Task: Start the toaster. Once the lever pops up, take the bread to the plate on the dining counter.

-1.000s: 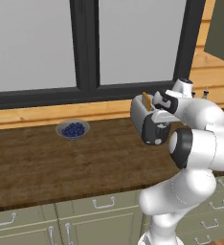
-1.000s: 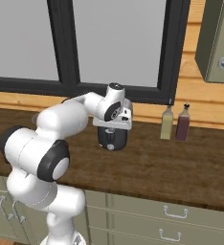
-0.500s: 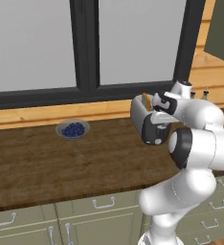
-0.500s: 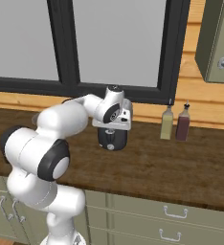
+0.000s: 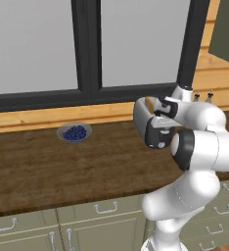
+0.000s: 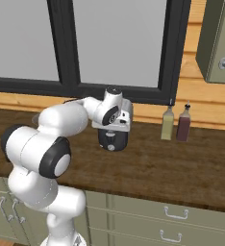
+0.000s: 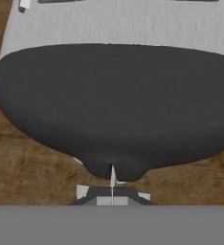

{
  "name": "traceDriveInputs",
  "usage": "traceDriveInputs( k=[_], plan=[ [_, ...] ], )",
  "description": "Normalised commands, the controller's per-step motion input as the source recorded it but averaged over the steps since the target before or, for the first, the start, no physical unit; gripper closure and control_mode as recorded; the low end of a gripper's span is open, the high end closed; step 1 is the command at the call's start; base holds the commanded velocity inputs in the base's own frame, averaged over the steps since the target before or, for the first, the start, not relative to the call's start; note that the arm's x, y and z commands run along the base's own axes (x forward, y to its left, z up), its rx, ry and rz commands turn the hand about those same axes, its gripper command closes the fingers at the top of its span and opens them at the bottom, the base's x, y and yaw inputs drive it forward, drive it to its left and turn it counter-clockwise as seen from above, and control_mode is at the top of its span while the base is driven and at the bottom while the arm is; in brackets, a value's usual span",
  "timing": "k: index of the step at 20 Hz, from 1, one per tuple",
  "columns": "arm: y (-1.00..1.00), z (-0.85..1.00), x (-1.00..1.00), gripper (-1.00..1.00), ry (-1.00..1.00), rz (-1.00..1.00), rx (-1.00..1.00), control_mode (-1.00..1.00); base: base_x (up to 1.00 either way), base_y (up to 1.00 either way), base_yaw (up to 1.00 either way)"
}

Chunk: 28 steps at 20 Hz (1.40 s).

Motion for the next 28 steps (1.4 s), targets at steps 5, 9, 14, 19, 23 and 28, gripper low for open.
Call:
traceDriveInputs(
  k=[5,9,14,19,23,28],
  plan=[
    [-0.02,-0.51,-0.03,1.0,0.0,0.0,0.0,-1.0,0.0,0.0,0.0],
    [0.0,-0.5,-0.01,1.0,0.0,0.0,0.01,-1.0,0.0,0.0,0.0],
    [0.0,-0.69,-0.02,1.0,0.0,-0.01,0.02,-1.0,0.0,0.0,0.0],
    [0.02,-0.92,-0.09,1.0,0.03,-0.03,0.0,-1.0,0.0,0.0,0.0],
    [0.04,-0.12,-0.06,1.0,-0.01,-0.01,0.01,-1.0,0.0,0.0,0.0],
    [0.0,0.9,-0.43,1.0,-0.07,-0.02,0.0,-1.0,0.0,0.0,0.0]
  ],
)
